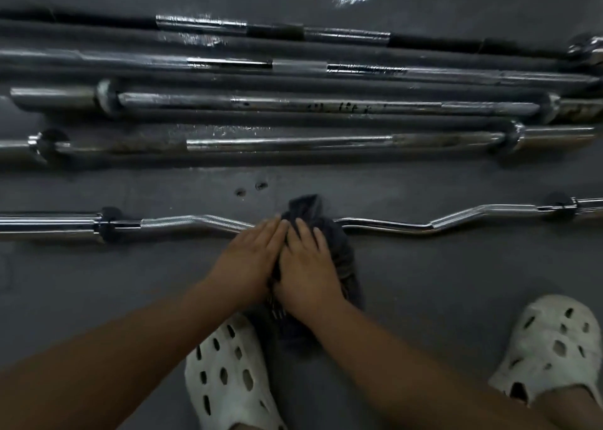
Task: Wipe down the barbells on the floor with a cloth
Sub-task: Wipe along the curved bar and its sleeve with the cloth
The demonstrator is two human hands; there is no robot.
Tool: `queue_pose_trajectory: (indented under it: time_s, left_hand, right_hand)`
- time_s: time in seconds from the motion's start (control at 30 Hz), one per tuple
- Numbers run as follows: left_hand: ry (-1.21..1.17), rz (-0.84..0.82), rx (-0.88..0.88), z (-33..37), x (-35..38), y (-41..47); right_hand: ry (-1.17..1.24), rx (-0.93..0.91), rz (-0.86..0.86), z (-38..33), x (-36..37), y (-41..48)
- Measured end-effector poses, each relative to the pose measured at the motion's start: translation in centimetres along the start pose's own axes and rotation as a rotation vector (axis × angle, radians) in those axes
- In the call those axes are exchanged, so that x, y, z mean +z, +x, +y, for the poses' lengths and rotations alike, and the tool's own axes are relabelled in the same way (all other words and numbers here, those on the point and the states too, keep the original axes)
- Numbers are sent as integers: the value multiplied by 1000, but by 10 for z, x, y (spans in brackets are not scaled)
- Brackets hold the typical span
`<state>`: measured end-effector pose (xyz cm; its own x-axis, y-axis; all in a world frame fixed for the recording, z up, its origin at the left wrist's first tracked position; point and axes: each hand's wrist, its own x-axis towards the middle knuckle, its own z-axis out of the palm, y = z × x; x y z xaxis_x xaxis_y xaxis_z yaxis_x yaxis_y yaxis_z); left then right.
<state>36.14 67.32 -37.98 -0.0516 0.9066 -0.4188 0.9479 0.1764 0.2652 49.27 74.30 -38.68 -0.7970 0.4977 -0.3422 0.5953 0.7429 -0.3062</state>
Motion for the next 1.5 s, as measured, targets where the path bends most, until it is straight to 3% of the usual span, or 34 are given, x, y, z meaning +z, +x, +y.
queue_pose_trajectory:
  time_s: [0.1,0.2,0.27,0.37,0.43,0.47,0.53,0.6,0.7,0.77,0.8,0.87,0.93,1.03,1.1,1.2,1.3,1.43,1.5]
  left_hand:
    - [29,51,14,7,7,-8]
    - [44,27,-42,23,13,0]
    - [38,41,-6,42,18,15]
    - [17,38,23,61,16,34]
    - [56,19,19,63,14,37]
    - [80,15,24,62,15,36]
    - [112,24,29,61,18,35]
    - [120,27,-3,68,19,40]
    - [119,57,16,77,17,51]
    - [135,51,53,74,14,56]
    - [145,50,66,71,13,57]
    - [152,40,61,70,13,57]
    - [148,54,51,79,14,60]
    - [149,78,113,95,14,69]
    - [156,76,123,95,11,74]
    - [208,71,152,90,12,73]
    - [216,44,121,95,13,73]
    - [236,-5,126,98,7,74]
    - [220,-26,133,96,2,74]
  right_hand:
    - [-59,-57,98,54,-2,-15]
    - [-27,141,203,117,-15,-35]
    - [4,248,210,105,-14,-35]
    - [60,54,154,80,-5,-32]
    - [8,-92,136,112,-10,-36]
    - [2,-67,145,135,-15,-42]
    - [64,185,190,165,-25,-53]
    - [100,341,187,147,-28,-50]
    - [49,82,115,111,-16,-42]
    - [11,-33,77,139,-23,-43]
    - [9,22,89,161,-28,-48]
    - [55,302,135,191,-36,-62]
    - [88,442,133,170,-35,-59]
    - [34,238,111,121,-22,-47]
    - [-5,130,58,142,-30,-50]
    - [-94,325,71,200,-41,-72]
    - [-72,446,54,175,-36,-65]
    - [-115,135,-73,136,-42,-52]
    - [-201,107,-167,149,-51,-58]
